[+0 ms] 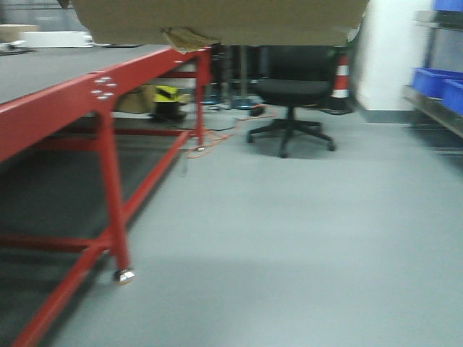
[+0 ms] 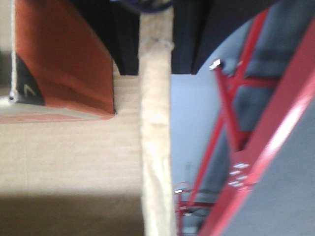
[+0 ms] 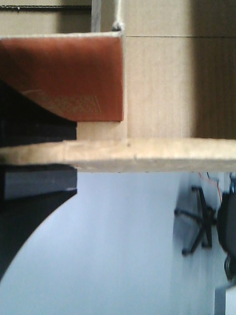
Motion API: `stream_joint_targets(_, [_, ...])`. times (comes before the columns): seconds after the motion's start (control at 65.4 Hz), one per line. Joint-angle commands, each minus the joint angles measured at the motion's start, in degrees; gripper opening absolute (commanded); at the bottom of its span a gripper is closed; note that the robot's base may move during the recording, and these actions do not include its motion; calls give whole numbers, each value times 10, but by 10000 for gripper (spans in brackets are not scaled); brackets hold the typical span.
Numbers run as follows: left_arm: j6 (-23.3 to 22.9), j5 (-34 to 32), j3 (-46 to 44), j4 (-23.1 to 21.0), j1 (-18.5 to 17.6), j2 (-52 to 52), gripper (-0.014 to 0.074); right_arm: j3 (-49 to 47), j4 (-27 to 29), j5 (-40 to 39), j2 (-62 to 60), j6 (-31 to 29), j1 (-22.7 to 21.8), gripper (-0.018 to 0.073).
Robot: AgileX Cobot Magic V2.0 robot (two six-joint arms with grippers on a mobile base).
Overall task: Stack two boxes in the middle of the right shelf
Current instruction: 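Hold the box with both grippers while turning away from the workbench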
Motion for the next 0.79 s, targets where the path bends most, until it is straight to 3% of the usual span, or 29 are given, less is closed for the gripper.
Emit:
stream_joint_targets(0.0, [0,-26,-7,11,1,-7,-111,-11,-10,-35,-7,1,-3,-154])
stream_joint_targets(0.78, [0,-27,-7,10,1,-7,-111,-11,-10,-35,-7,1,-3,-154])
